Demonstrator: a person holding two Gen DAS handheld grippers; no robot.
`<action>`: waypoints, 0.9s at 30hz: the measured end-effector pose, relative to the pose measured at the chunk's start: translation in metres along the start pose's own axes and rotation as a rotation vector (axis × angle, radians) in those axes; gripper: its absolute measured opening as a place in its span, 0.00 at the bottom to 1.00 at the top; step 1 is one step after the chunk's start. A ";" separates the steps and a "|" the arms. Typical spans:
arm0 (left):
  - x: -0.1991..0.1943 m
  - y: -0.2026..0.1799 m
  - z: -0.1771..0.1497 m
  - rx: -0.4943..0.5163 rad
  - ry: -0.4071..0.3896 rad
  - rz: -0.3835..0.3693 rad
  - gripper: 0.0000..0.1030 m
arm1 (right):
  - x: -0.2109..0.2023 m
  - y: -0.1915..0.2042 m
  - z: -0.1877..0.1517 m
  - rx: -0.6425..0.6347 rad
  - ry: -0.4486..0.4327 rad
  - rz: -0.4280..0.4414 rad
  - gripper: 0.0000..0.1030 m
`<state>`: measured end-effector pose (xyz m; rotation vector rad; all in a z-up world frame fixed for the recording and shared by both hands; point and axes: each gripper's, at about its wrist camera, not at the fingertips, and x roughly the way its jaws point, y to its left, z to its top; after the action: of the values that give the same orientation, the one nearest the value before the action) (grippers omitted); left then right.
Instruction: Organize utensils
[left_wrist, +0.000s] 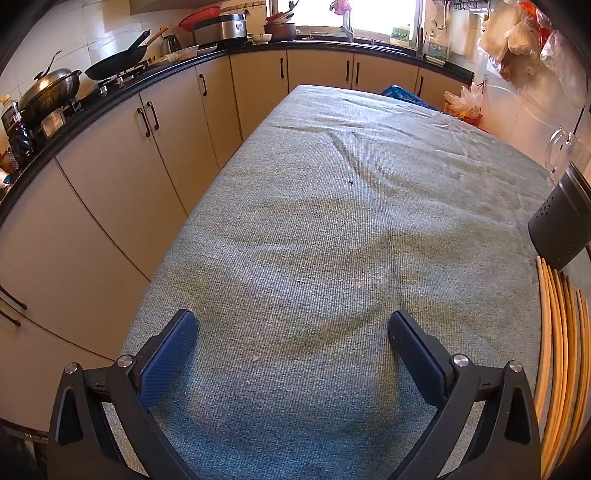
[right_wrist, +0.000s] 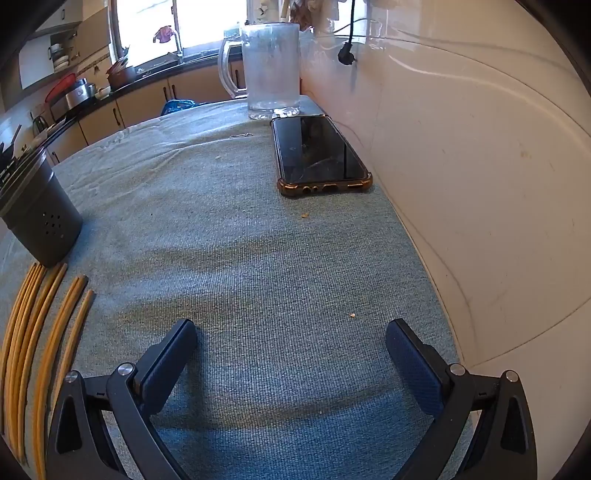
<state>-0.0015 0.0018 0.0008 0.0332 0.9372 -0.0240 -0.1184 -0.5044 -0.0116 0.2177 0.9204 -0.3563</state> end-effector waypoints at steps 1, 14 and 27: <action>0.000 -0.001 0.000 0.000 0.001 0.001 1.00 | -0.001 0.000 0.000 0.001 0.015 0.001 1.00; -0.058 -0.007 -0.031 0.008 -0.093 0.035 1.00 | -0.028 0.014 -0.024 0.052 0.001 -0.051 0.99; -0.196 -0.061 -0.072 0.090 -0.425 -0.016 1.00 | -0.138 0.051 -0.070 0.094 -0.244 0.069 0.99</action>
<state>-0.1776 -0.0552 0.1148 0.0995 0.5110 -0.0850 -0.2259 -0.4056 0.0601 0.2845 0.6546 -0.3539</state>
